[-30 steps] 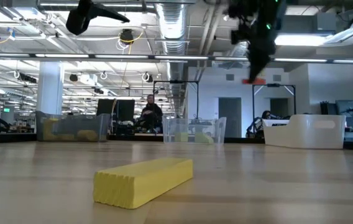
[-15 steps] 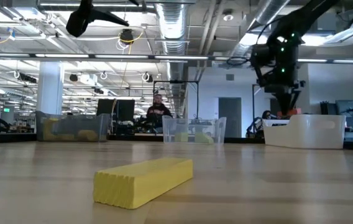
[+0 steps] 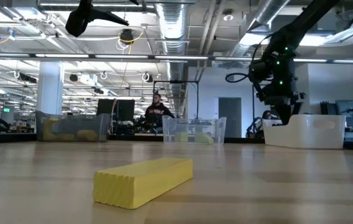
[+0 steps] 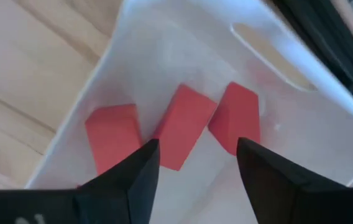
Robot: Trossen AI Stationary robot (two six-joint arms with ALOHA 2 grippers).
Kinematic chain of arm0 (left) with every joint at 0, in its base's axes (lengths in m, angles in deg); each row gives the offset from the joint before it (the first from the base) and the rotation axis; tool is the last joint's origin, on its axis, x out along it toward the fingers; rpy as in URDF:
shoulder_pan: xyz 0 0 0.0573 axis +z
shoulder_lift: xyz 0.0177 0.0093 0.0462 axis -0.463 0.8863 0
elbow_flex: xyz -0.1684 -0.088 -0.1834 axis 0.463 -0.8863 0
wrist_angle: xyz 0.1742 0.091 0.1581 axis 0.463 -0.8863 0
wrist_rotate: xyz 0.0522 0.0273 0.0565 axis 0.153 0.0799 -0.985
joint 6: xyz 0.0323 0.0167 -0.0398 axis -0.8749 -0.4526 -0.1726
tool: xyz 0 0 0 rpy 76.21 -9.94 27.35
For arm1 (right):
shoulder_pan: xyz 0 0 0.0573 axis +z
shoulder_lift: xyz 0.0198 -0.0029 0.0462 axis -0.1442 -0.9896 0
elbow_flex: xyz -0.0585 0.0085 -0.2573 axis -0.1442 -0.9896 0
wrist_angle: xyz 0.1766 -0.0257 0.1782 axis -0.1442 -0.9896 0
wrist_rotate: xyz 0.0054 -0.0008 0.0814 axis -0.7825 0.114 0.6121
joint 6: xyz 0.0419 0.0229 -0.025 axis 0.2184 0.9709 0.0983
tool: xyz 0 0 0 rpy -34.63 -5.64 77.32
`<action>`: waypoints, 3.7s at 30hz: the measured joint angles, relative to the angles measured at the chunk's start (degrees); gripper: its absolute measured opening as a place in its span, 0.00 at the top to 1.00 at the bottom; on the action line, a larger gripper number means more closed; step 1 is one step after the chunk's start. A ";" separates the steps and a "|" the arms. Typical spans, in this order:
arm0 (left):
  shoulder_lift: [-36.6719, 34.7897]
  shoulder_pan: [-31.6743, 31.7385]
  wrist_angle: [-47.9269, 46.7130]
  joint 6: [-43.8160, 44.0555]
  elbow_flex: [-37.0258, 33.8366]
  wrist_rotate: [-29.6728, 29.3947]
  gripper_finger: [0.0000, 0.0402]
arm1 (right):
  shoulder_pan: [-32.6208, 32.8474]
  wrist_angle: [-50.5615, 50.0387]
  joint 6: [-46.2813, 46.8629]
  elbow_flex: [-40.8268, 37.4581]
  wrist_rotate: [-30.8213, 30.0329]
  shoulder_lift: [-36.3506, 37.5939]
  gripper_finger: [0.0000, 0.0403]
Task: Sort & place blocks by color
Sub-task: Put the yellow block into the black bin
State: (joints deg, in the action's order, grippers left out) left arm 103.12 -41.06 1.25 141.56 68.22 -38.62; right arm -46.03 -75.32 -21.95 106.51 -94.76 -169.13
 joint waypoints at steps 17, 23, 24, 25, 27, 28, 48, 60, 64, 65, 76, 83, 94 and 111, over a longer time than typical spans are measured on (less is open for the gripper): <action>0.00 0.33 -1.76 0.15 0.02 2.49 0.52 | 2.24 1.77 0.64 9.30 3.77 9.12 0.39; 0.00 0.33 -4.31 0.29 0.02 6.25 0.52 | 10.14 9.88 6.44 10.35 12.58 15.99 0.39; 0.00 0.33 -4.97 0.33 0.02 7.31 0.52 | 11.73 10.77 7.34 10.35 13.45 16.74 0.39; 0.00 0.33 -5.81 0.33 0.02 8.28 0.52 | 13.52 11.45 8.07 10.36 14.15 17.34 0.39; 0.00 0.33 -8.02 0.37 0.02 10.32 0.52 | 17.09 11.90 9.16 10.34 15.24 18.21 0.39; 0.00 0.29 -9.19 0.39 0.02 11.28 0.52 | 19.07 11.92 9.76 10.36 15.32 18.49 0.39; 0.13 -7.34 -29.65 2.48 0.03 23.23 0.52 | 55.34 20.51 21.25 10.10 15.04 14.05 0.39; 8.70 -11.34 -31.82 -4.96 0.09 39.70 0.52 | 69.04 26.21 30.51 10.38 15.04 4.15 0.39; 13.72 -12.22 -31.76 -8.13 0.09 43.00 0.52 | 72.50 28.18 32.75 10.28 15.00 2.01 0.39; 14.83 -12.47 -31.69 -8.82 0.09 43.61 0.52 | 73.22 28.76 33.28 10.38 14.89 1.71 0.39; 26.03 -21.99 -32.25 4.79 0.04 66.24 0.49 | 78.20 28.52 36.74 10.22 13.40 -1.13 0.39; 27.20 -30.23 -25.62 23.81 0.02 70.40 0.35 | 79.53 30.29 37.62 10.34 13.25 -2.64 0.39; 32.93 -38.41 -20.39 54.94 0.02 60.88 0.18 | 79.46 30.85 37.19 10.32 13.03 -2.47 0.39; 33.86 -44.32 -16.04 70.18 0.04 54.37 0.19 | 79.37 30.35 35.57 10.32 13.32 -2.47 0.39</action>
State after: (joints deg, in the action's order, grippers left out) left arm 136.98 -85.38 -14.78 211.74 68.27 15.75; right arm 33.35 -44.97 13.62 116.82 -81.44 -171.60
